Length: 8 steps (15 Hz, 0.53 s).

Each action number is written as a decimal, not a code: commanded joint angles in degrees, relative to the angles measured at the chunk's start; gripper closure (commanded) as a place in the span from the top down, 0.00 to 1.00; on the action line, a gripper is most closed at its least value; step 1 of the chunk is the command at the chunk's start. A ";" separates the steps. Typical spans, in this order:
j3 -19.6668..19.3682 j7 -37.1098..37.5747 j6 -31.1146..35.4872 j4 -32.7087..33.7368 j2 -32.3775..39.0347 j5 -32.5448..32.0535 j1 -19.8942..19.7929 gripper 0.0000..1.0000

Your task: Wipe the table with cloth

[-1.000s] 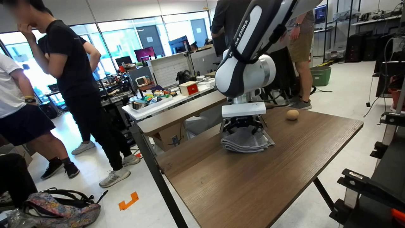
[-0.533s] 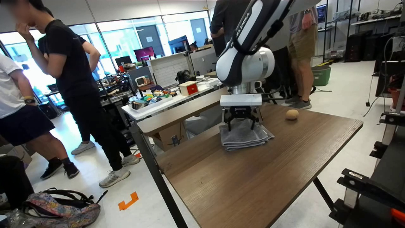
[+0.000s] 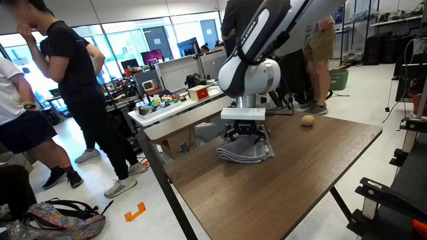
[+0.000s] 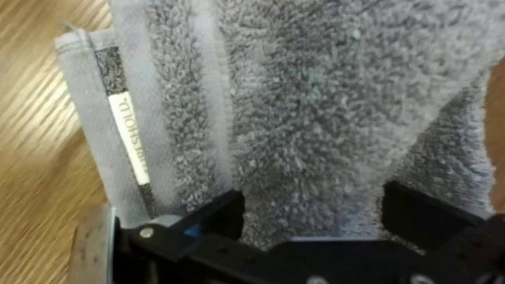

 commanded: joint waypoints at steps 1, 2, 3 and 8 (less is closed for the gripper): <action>3.43 2.27 2.69 8.06 6.70 3.38 1.41 1.00; 3.95 2.81 3.65 9.53 7.87 3.54 2.11 1.00; 4.30 3.51 4.64 11.11 9.11 3.59 2.76 1.00; 3.50 6.53 2.38 14.85 11.68 1.35 5.19 1.00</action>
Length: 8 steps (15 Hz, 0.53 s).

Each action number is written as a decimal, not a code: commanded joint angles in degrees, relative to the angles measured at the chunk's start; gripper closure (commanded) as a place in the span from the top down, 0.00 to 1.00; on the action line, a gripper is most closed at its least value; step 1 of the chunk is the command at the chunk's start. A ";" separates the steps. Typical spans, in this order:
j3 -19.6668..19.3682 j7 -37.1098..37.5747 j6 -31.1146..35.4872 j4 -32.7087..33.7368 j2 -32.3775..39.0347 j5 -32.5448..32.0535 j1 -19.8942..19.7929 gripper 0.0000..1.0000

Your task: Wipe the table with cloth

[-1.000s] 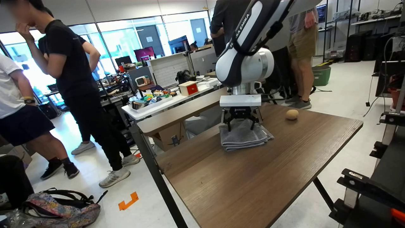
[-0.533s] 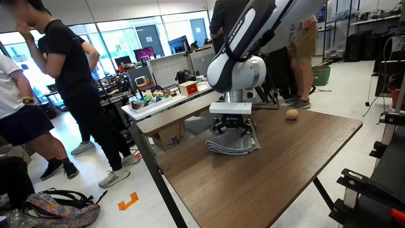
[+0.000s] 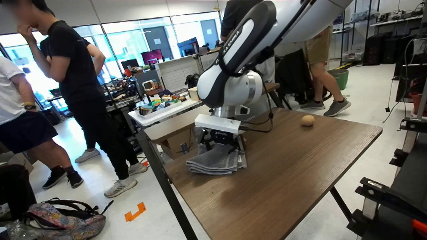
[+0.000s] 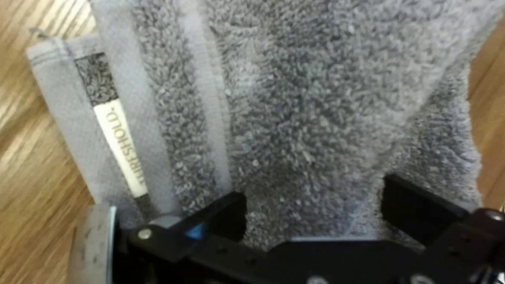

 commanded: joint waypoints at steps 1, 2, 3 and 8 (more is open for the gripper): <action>0.15 -0.50 -3.33 3.61 4.35 -0.71 0.95 1.00; 0.73 -2.04 -4.58 2.71 3.74 -0.80 0.83 1.00; 1.55 -4.10 -5.73 0.11 2.08 -0.69 0.68 1.00; 2.93 -13.29 -6.72 -11.44 -4.06 -1.35 1.31 1.00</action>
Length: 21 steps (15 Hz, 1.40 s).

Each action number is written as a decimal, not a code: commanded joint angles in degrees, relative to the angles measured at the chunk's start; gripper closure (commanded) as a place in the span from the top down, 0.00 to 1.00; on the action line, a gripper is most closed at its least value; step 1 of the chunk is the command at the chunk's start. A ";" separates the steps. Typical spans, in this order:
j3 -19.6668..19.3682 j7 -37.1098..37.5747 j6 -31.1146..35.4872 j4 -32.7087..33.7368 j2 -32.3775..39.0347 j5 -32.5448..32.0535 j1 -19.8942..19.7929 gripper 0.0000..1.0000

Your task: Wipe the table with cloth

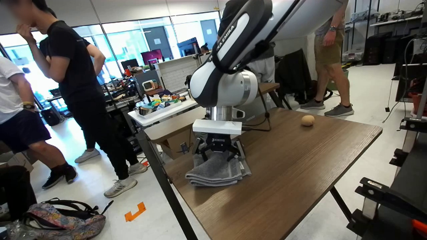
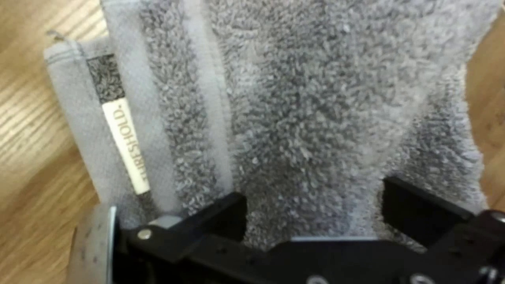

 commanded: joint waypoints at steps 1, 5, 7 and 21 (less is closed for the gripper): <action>0.62 -6.22 0.85 -12.52 -4.11 -1.43 0.79 1.00; -0.69 -11.21 1.90 -23.62 -9.87 -3.55 1.73 1.00; -1.47 -12.84 2.52 -29.11 -12.80 -5.71 2.17 1.00; -19.75 -7.15 10.84 -34.87 -13.86 -13.83 3.93 1.00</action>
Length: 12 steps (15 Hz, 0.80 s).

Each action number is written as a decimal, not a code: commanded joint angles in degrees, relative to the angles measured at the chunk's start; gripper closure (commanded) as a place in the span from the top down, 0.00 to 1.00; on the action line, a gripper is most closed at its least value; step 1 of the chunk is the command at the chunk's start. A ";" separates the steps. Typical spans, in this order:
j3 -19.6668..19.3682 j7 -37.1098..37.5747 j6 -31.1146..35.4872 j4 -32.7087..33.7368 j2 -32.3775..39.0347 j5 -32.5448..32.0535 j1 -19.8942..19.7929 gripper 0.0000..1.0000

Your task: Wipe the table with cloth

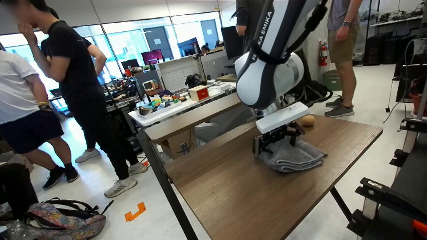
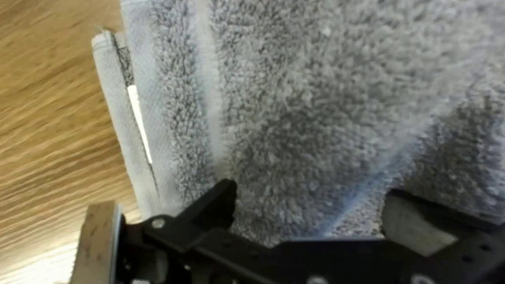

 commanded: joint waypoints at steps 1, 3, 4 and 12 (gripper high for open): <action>-3.60 4.27 4.64 2.21 5.24 -1.59 -1.33 1.00; -2.19 2.19 1.88 0.57 0.77 -0.94 -1.86 1.00; -2.41 2.34 1.98 0.62 0.84 -0.94 -2.12 1.00; 1.69 0.87 4.48 1.48 2.58 1.78 -5.80 1.00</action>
